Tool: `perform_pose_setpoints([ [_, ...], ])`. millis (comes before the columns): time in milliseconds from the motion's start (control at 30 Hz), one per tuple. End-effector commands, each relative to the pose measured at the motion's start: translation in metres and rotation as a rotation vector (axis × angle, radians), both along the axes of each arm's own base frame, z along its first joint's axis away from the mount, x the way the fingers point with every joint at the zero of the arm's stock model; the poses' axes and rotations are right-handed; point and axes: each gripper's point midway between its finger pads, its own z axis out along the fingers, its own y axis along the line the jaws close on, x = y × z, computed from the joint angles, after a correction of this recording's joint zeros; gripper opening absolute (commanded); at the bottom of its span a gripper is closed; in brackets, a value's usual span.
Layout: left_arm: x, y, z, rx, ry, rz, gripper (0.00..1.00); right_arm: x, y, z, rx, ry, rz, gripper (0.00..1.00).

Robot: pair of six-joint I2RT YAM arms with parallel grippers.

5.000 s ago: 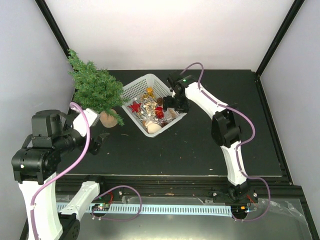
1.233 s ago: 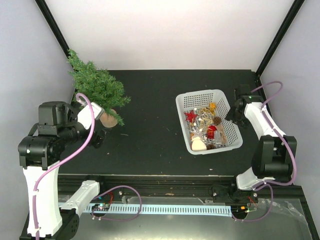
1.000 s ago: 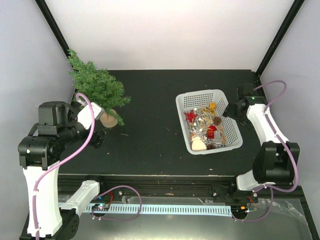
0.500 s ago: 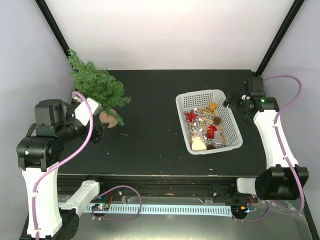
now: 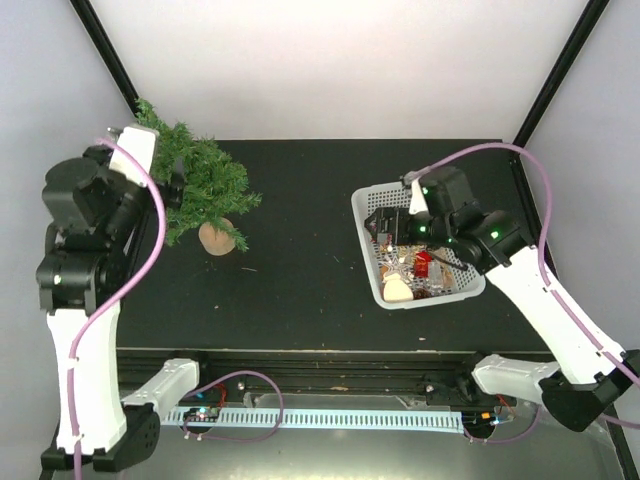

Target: Decorate the small christmas tree

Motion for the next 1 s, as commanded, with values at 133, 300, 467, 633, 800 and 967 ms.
perform_pose_setpoints([
  [133,0.061,0.011,0.021,-0.199,-0.041,-0.051,0.99,-0.053,0.030,0.004,0.088,0.039,0.133,0.96],
  [300,0.087,0.027,0.030,-0.259,-0.021,-0.076,0.99,-0.064,0.023,0.012,0.118,0.031,0.120,0.96],
  [467,0.101,0.025,0.030,-0.284,0.016,-0.194,0.99,-0.070,0.015,0.006,0.111,0.045,0.101,0.96],
  [633,0.103,0.018,0.025,-0.334,0.054,-0.342,0.98,-0.074,0.012,0.001,0.119,0.056,0.093,0.96],
  [800,0.107,0.018,0.016,-0.323,0.072,-0.406,0.96,-0.076,0.010,-0.002,0.122,0.061,0.085,0.96],
  [967,0.113,0.031,0.009,-0.278,0.057,-0.365,0.97,-0.078,0.008,-0.006,0.117,0.065,0.078,0.96],
])
